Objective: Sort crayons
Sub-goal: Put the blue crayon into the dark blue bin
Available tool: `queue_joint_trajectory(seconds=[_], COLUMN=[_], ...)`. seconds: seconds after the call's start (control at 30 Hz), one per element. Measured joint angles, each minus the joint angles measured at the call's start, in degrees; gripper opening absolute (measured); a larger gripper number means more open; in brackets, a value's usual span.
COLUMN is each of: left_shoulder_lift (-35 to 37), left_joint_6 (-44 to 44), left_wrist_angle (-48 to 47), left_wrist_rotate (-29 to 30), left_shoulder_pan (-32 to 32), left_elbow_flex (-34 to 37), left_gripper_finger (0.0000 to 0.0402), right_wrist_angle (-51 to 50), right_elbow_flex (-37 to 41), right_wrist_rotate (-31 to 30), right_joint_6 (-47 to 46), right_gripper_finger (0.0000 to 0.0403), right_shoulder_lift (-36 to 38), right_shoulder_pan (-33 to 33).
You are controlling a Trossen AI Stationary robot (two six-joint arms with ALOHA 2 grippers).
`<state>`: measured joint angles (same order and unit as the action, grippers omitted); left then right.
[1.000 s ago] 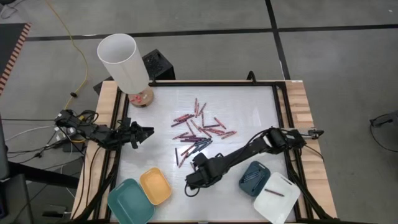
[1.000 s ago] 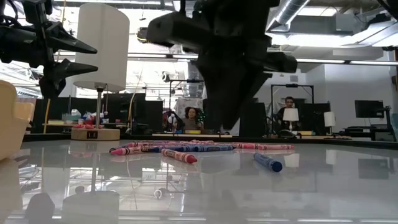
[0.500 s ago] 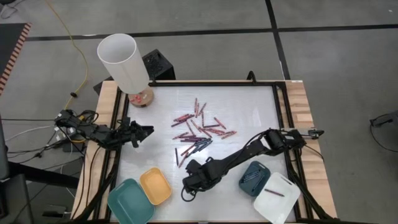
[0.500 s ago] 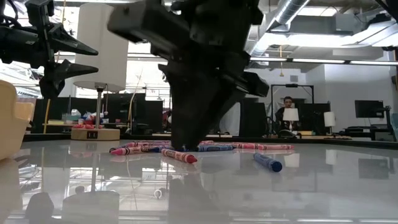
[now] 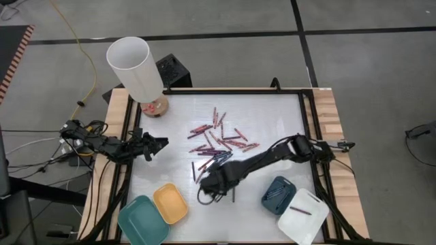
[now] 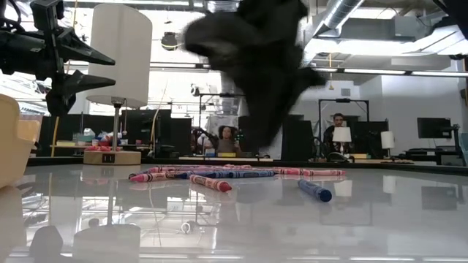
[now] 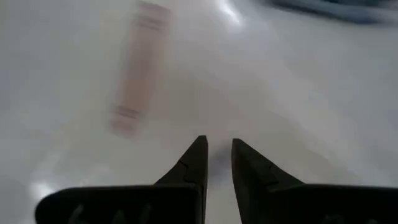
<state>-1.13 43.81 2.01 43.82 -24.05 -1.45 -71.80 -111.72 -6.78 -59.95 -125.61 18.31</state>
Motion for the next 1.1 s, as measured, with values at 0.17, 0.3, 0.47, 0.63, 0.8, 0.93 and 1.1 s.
queue_joint_trajectory(seconds=[0.17,0.3,0.47,0.63,0.8,0.93,1.1], left_shoulder_lift=[0.0,0.0,0.0,0.0,0.0,0.0,0.0], left_joint_6=[0.0,0.0,-0.5,-0.6,-1.1,-1.4,-3.5], left_wrist_angle=[0.0,0.0,0.0,0.0,0.0,0.0,0.0], left_wrist_rotate=[-0.6,-0.7,-0.7,-0.2,0.0,0.0,0.0], left_shoulder_pan=[0.0,0.0,0.0,0.0,0.0,0.0,0.0], left_elbow_flex=[0.0,0.0,0.0,0.0,0.0,0.0,0.0], left_gripper_finger=[0.0160,0.0160,0.0160,0.0160,0.0160,0.0160,0.0160], right_wrist_angle=[-14.7,-15.9,-13.2,-11.9,-11.4,-7.4,-0.3], right_elbow_flex=[-1.8,-1.1,0.5,1.7,2.4,3.5,6.2], right_wrist_rotate=[-0.4,-1.0,-2.5,-8.6,-11.6,-13.1,-12.5], right_joint_6=[-6.6,-14.2,-25.4,-37.6,-35.6,-30.4,-24.4], right_gripper_finger=[0.0065,0.0065,0.0065,0.0066,0.0068,0.0080,0.0116], right_shoulder_lift=[2.6,3.0,2.5,2.4,2.5,2.7,2.5], right_shoulder_pan=[0.8,4.0,9.0,12.9,12.4,10.7,9.4])
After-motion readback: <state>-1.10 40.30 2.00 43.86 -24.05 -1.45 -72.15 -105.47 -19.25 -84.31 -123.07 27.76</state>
